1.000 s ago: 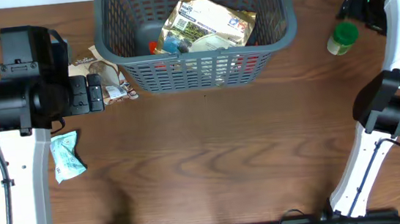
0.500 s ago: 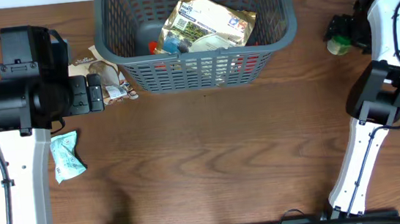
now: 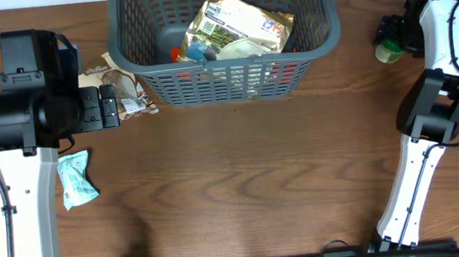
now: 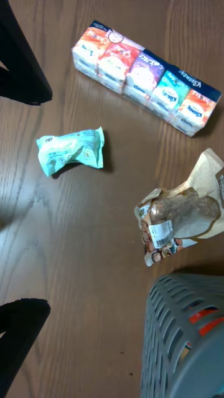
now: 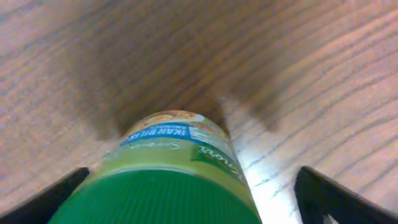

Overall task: Pack container
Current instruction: 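Grasp the green-capped jar with the right gripper and lift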

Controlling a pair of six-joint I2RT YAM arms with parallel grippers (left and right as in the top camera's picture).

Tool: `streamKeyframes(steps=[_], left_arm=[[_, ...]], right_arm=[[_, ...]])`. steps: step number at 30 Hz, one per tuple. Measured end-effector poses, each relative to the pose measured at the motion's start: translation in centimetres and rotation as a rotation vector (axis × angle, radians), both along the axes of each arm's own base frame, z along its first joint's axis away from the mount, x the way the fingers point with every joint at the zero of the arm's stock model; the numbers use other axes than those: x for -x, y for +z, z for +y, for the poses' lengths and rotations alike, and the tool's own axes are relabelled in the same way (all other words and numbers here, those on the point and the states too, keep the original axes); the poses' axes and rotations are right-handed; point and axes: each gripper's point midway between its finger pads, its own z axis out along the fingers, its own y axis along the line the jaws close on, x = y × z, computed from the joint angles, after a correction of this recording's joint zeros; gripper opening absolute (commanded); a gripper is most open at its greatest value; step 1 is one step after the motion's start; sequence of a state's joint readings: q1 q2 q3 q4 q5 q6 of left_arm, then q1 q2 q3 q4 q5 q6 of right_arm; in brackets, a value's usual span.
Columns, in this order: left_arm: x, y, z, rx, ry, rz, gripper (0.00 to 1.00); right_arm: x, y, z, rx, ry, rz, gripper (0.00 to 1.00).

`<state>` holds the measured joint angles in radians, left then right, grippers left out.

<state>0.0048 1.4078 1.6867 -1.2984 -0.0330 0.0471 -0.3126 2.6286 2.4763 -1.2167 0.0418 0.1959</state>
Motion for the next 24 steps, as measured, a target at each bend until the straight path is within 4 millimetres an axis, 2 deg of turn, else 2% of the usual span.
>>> streamKeyframes(steps=[1,4,10,13,24], left_arm=[[0.0,0.0,0.0,0.0,0.0,0.0,0.99],[0.0,0.0,0.0,0.001,0.003,0.0,0.99],[0.0,0.0,0.0,0.003,0.006,0.0,0.99],[0.0,0.0,0.0,0.003,0.006,-0.001,0.99],[0.0,0.0,0.0,0.003,0.006,-0.001,0.99]], right_arm=[[0.0,0.0,0.0,0.0,0.001,0.001,0.59],[-0.1,0.3,0.0,0.0,0.007,-0.008,0.31],[-0.3,1.1,-0.1,0.01,0.017,-0.018,0.04],[-0.1,1.0,0.0,0.009,0.022,-0.011,0.01],[0.5,0.9,0.3,0.005,0.056,0.021,0.01]])
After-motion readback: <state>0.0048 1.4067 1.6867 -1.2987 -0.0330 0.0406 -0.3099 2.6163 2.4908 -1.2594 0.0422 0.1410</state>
